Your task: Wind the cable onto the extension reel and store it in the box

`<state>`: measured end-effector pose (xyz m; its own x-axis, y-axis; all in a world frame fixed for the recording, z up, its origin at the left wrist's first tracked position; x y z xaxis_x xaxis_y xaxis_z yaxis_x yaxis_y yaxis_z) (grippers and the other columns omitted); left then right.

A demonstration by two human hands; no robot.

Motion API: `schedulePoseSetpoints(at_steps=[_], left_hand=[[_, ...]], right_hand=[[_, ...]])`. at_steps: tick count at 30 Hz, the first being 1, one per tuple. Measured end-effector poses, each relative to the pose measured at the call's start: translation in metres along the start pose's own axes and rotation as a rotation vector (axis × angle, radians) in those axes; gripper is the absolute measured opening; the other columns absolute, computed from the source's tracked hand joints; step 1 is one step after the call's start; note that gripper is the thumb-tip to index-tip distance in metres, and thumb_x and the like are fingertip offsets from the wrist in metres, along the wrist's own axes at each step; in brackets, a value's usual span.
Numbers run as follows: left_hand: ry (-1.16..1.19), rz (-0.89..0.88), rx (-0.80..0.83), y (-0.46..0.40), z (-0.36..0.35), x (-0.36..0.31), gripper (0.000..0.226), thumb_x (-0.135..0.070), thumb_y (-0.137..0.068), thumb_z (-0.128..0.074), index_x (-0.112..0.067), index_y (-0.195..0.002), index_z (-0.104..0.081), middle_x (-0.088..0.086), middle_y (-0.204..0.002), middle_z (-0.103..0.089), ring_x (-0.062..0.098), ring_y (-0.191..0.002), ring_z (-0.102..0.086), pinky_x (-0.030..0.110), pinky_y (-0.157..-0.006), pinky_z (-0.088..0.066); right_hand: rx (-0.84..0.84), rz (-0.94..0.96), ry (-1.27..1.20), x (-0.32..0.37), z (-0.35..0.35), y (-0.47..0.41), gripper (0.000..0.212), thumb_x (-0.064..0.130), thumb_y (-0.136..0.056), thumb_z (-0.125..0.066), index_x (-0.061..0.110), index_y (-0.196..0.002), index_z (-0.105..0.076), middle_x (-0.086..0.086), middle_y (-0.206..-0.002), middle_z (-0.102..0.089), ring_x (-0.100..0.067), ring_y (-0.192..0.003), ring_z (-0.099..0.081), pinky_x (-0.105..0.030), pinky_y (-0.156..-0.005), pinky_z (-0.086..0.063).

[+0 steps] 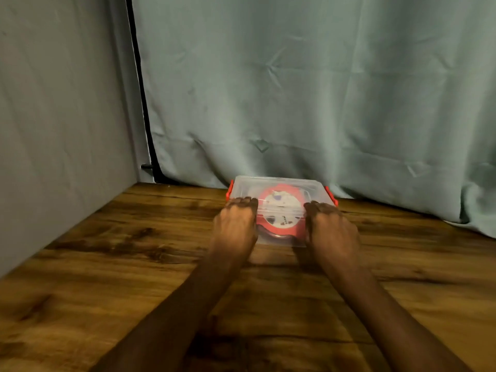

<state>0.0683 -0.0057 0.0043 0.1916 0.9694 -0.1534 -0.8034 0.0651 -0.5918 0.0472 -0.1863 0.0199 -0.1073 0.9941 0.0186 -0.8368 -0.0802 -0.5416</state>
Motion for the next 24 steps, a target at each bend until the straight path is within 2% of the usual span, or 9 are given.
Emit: schedulePoseSetpoints(at_steps=[3,8,13,15,17,19,20,22,24], left_hand=[[0.029,0.034,-0.026,-0.025,-0.019,0.003,0.027,-0.014,-0.091,-0.052,-0.022,-0.115,-0.062,0.004,-0.114,-0.068,0.027,-0.107,-0.064,0.038,-0.084,-0.053],[-0.009,-0.033,-0.115,-0.060,-0.051,0.017,0.029,-0.012,-0.089,-0.055,-0.021,-0.116,-0.065,0.004,-0.111,-0.071,0.023,-0.104,-0.066,0.033,-0.089,-0.051],[0.004,-0.022,-0.106,-0.074,-0.061,0.017,0.026,-0.011,-0.089,-0.057,-0.017,-0.112,-0.065,0.007,-0.108,-0.070,0.025,-0.102,-0.066,0.035,-0.089,-0.052],[0.028,-0.023,-0.080,-0.075,-0.060,0.016,0.028,-0.009,-0.089,-0.054,-0.014,-0.114,-0.065,0.009,-0.110,-0.070,0.027,-0.104,-0.065,0.036,-0.092,-0.052],[0.015,-0.019,0.015,-0.075,-0.052,0.010,0.035,-0.007,-0.089,-0.052,-0.009,-0.123,-0.061,0.014,-0.119,-0.067,0.030,-0.113,-0.061,0.038,-0.103,-0.047],[0.001,-0.014,0.087,-0.072,-0.036,0.002,0.050,-0.014,-0.091,-0.054,-0.004,-0.139,-0.049,0.018,-0.138,-0.057,0.031,-0.131,-0.050,0.041,-0.119,-0.031],[0.012,-0.005,0.096,-0.068,-0.024,-0.001,0.058,-0.020,-0.093,-0.055,-0.002,-0.146,-0.041,0.018,-0.148,-0.049,0.031,-0.140,-0.042,0.042,-0.124,-0.021],[0.054,-0.067,-0.024,-0.059,0.008,-0.008,0.067,-0.033,-0.096,-0.053,-0.004,-0.153,-0.032,0.015,-0.159,-0.037,0.027,-0.150,-0.030,0.043,-0.126,-0.011],[0.054,-0.100,-0.235,-0.056,0.038,-0.008,0.066,-0.042,-0.099,-0.044,-0.006,-0.154,-0.033,0.012,-0.160,-0.035,0.023,-0.151,-0.029,0.044,-0.127,-0.013]], right_hand=[[-0.030,-0.017,-0.011,-0.003,-0.019,-0.028,0.035,0.010,-0.090,-0.061,0.007,-0.124,-0.067,-0.016,-0.117,-0.072,-0.035,-0.109,-0.066,-0.039,-0.085,-0.054],[-0.049,0.001,-0.001,-0.012,-0.051,-0.069,0.032,0.002,-0.087,-0.059,0.005,-0.117,-0.070,-0.018,-0.108,-0.073,-0.037,-0.101,-0.067,-0.040,-0.085,-0.054],[-0.040,-0.007,0.019,-0.010,-0.065,-0.081,0.031,0.000,-0.079,-0.066,0.002,-0.109,-0.071,-0.020,-0.100,-0.074,-0.040,-0.094,-0.068,-0.042,-0.078,-0.057],[-0.030,-0.012,0.009,-0.009,-0.062,-0.080,0.034,0.003,-0.080,-0.069,0.002,-0.114,-0.071,-0.020,-0.106,-0.074,-0.039,-0.098,-0.068,-0.043,-0.083,-0.057],[0.011,-0.003,-0.028,-0.012,-0.056,-0.080,0.039,0.005,-0.085,-0.066,0.004,-0.124,-0.067,-0.018,-0.115,-0.072,-0.037,-0.106,-0.066,-0.042,-0.090,-0.054],[0.089,0.006,-0.062,-0.018,-0.050,-0.080,0.048,0.010,-0.094,-0.060,0.005,-0.141,-0.055,-0.019,-0.135,-0.064,-0.037,-0.126,-0.058,-0.042,-0.103,-0.048],[0.136,0.006,-0.099,-0.020,-0.043,-0.078,0.053,0.015,-0.100,-0.054,0.004,-0.151,-0.045,-0.021,-0.148,-0.054,-0.037,-0.139,-0.048,-0.042,-0.112,-0.041],[0.098,-0.001,-0.195,-0.022,-0.025,-0.074,0.060,0.029,-0.110,-0.039,0.005,-0.162,-0.024,-0.018,-0.168,-0.029,-0.032,-0.157,-0.022,-0.047,-0.126,-0.024],[-0.051,-0.029,-0.280,-0.023,0.001,-0.073,0.064,0.040,-0.111,-0.030,0.009,-0.165,-0.014,-0.011,-0.173,-0.013,-0.026,-0.161,-0.008,-0.052,-0.129,-0.014]])
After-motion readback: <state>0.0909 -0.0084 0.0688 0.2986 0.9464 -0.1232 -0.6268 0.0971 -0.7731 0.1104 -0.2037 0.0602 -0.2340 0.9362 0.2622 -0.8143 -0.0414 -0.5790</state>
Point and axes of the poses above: each hand's wrist, its own y-axis away from the middle knuckle, its own z-axis out of the back of the hand, x = y × z, the point moved 2 cm from there along -y, towards the middle knuckle
